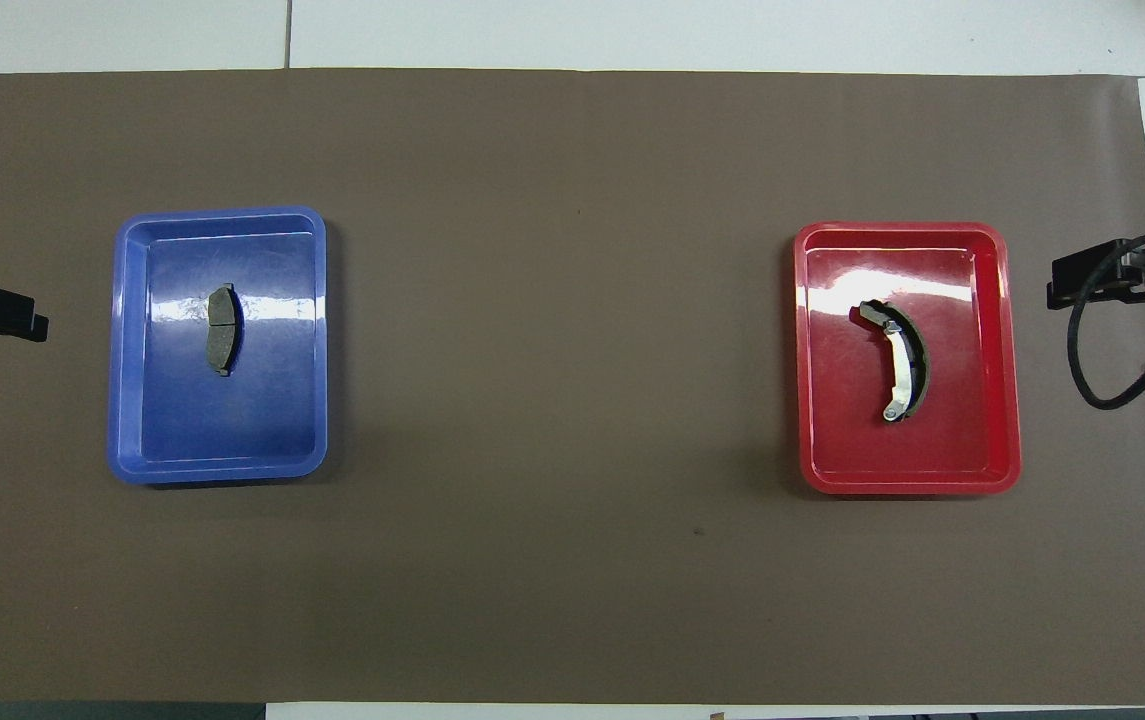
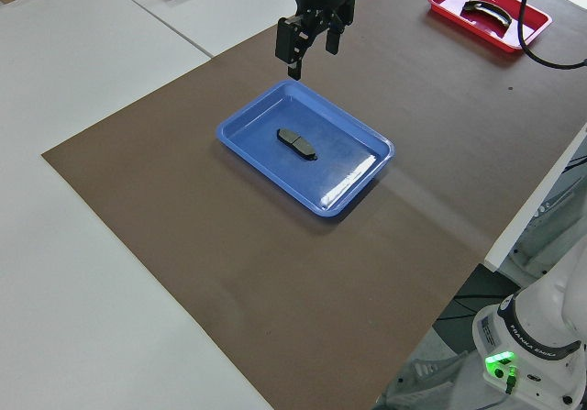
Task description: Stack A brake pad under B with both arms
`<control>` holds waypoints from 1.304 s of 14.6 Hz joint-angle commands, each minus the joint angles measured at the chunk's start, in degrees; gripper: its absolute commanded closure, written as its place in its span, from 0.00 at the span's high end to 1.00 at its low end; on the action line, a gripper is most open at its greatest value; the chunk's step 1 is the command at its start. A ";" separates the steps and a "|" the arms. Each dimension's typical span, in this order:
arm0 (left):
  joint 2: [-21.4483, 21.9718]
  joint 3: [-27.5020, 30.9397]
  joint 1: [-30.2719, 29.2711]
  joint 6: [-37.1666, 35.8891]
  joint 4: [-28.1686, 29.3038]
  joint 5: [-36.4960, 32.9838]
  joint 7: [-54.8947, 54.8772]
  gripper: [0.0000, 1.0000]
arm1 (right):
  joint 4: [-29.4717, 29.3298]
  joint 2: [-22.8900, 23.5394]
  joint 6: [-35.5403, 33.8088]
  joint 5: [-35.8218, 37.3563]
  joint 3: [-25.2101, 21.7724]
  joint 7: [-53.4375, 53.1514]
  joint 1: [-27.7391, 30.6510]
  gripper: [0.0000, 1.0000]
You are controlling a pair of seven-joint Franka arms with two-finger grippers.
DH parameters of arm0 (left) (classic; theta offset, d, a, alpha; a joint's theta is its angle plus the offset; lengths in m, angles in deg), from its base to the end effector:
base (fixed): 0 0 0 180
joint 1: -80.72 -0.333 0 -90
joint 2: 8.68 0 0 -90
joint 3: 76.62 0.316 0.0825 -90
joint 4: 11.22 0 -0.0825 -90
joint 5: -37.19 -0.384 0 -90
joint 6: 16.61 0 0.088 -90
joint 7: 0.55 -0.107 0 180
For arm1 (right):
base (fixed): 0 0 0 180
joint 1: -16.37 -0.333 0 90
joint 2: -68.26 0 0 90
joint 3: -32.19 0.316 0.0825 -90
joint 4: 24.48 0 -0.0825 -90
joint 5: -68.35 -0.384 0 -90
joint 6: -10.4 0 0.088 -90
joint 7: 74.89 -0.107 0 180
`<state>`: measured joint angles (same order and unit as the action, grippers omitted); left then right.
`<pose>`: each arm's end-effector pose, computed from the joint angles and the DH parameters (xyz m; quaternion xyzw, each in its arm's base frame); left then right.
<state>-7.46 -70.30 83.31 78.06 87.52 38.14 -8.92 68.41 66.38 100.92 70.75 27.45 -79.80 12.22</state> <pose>0.5488 0.0347 0.5709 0.9989 -0.0396 -0.0238 0.0120 0.5445 -0.0108 0.6195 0.9987 -0.0477 -0.0036 0.0197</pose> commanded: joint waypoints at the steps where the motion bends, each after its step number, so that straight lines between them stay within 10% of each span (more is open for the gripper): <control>1: 1.24 0.01 0.31 0.25 1.01 -0.33 -0.33 0.99 | 0.63 -0.58 0.54 -0.65 0.00 1.13 0.28 1.00; 9: 1.33 -0.08 0.31 0.51 1.53 -0.33 -0.07 0.99 | 0.63 -0.58 0.45 -0.73 0.08 0.78 0.28 1.00; 19: -2.80 -0.17 5.31 23.50 14.69 -0.33 1.51 0.99 | 2.38 -1.10 2.37 -0.74 0.08 0.78 0.19 1.00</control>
<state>-10.13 -70.79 87.65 94.72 96.46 38.16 -8.61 68.68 66.38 101.06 70.75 27.44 -79.80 12.22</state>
